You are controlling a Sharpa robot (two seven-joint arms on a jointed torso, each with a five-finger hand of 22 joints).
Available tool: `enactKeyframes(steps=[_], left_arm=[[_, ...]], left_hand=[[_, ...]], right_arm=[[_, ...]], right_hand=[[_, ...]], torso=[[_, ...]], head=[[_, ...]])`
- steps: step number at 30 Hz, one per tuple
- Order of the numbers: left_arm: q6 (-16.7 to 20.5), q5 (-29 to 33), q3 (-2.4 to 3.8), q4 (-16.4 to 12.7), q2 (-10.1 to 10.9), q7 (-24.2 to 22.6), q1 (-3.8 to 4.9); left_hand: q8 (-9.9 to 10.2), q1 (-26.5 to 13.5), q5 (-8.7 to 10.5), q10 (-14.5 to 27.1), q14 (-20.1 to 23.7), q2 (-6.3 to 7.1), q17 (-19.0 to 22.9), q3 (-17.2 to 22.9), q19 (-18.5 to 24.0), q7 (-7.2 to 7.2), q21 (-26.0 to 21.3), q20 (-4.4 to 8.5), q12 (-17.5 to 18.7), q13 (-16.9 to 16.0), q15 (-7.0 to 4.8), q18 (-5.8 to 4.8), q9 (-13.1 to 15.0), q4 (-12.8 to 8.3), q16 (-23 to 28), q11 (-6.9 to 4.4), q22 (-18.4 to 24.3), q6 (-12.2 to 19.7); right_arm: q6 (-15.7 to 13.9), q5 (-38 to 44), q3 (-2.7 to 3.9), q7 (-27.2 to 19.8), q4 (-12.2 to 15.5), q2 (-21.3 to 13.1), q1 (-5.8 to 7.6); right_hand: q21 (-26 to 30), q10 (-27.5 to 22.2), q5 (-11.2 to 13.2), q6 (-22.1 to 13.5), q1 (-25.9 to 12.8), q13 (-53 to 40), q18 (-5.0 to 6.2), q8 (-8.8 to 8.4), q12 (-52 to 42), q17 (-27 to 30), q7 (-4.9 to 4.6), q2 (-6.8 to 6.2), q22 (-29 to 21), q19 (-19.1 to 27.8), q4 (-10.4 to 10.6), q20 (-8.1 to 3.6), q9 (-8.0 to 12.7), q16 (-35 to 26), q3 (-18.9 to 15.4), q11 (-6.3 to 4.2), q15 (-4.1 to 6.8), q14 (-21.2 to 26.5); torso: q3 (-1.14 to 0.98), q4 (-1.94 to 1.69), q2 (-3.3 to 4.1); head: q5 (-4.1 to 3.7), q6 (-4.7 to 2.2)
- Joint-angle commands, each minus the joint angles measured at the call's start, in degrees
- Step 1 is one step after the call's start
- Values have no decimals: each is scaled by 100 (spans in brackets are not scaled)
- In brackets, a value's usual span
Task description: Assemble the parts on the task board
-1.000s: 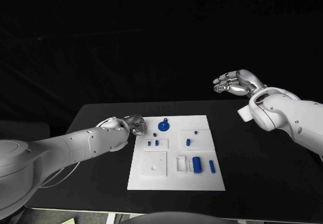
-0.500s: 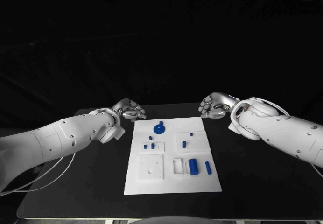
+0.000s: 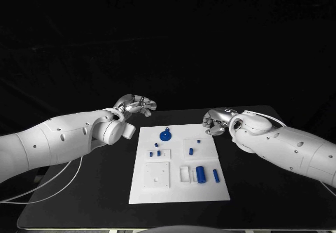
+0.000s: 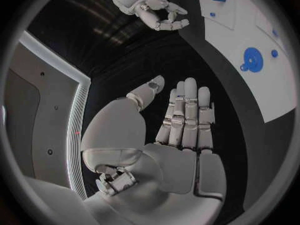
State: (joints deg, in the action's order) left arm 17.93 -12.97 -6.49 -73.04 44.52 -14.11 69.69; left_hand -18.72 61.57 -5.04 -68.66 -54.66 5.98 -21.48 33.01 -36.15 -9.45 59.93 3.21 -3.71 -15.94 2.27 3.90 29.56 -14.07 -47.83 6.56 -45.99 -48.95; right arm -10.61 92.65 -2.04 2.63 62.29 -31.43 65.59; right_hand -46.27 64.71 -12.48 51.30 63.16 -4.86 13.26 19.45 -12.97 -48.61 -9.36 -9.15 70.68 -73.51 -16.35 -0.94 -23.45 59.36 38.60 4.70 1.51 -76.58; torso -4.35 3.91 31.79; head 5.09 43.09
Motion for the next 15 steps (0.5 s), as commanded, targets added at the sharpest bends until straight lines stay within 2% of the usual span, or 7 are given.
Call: enactKeyframes(steps=[1,3,6,8,12,13,15], left_arm=[[-161,669,4,-148,14,-365,47],[-147,709,4,-222,23,-397,69],[-111,773,4,-286,15,-438,89],[-109,842,4,-306,3,-465,94],[-71,939,4,-335,1,-499,97],[-70,960,4,-339,1,-510,100],[-66,1006,4,-348,-2,-538,103]], left_hand=[[-38,-74,12,90,102,-16,95,-10,124,-10,-144,-88,-10,58,127,-69,-22,-27,340,29,56,68],[-59,-77,9,131,165,-29,148,-18,208,-18,-226,-172,-12,104,210,-61,-39,-43,579,47,81,96],[-85,-76,6,147,162,-34,162,-32,250,-23,-273,-221,-16,146,255,-46,-56,-54,758,55,88,116],[-96,-78,4,154,154,-41,161,-38,261,-24,-288,-235,-17,163,267,-41,-62,-53,818,59,89,120],[-111,-79,1,164,150,-45,155,-46,273,-24,-304,-250,-17,184,281,-36,-71,-56,891,64,90,126],[-115,-78,-2,164,149,-46,153,-48,276,-24,-309,-254,-18,189,285,-34,-74,-58,910,65,90,128],[-123,-83,-2,169,156,-44,150,-56,285,-25,-319,-265,-18,201,296,-33,-79,-59,958,68,89,131]], right_arm=[[65,494,-11,269,-28,74,-47],[64,589,-20,326,-51,123,-85],[75,682,-34,355,-102,194,-137],[70,749,-68,383,-125,236,-169],[87,882,-128,443,-199,330,-217],[78,899,-138,465,-230,357,-236],[90,984,-151,489,-309,414,-280]], right_hand=[[-37,-50,77,-53,2,28,174,-48,77,-1,-30,-85,16,-210,5,-199,5,48,46,59,-23,43],[-45,-72,127,-79,-5,43,174,-62,125,7,-40,-113,27,-215,10,-200,10,75,54,77,-41,50],[-50,-107,205,-118,-12,63,174,-83,189,22,-44,-161,36,-220,20,-198,17,106,65,99,-63,59],[-52,-116,227,-130,-7,70,174,-88,214,30,-47,-178,41,-221,19,-197,18,120,72,107,-70,63],[-53,-139,253,-149,4,82,174,-97,261,45,-44,-209,47,-222,18,-191,21,142,86,121,-85,68],[-53,-148,262,-156,8,86,174,-100,276,50,-46,-220,48,-223,19,-189,22,148,91,127,-91,70],[-52,-168,283,-177,17,92,174,-111,311,63,-51,-247,51,-225,23,-183,26,162,105,140,-104,74]], torso=[[22,-22,-32],[26,-30,-31],[47,-45,-45],[58,-48,-43],[51,-36,-31],[56,-38,-30],[44,-32,-25]], head=[[-51,-15],[-60,-21],[-61,-13],[-64,-8],[-47,-18],[-47,-12],[-37,-14]])
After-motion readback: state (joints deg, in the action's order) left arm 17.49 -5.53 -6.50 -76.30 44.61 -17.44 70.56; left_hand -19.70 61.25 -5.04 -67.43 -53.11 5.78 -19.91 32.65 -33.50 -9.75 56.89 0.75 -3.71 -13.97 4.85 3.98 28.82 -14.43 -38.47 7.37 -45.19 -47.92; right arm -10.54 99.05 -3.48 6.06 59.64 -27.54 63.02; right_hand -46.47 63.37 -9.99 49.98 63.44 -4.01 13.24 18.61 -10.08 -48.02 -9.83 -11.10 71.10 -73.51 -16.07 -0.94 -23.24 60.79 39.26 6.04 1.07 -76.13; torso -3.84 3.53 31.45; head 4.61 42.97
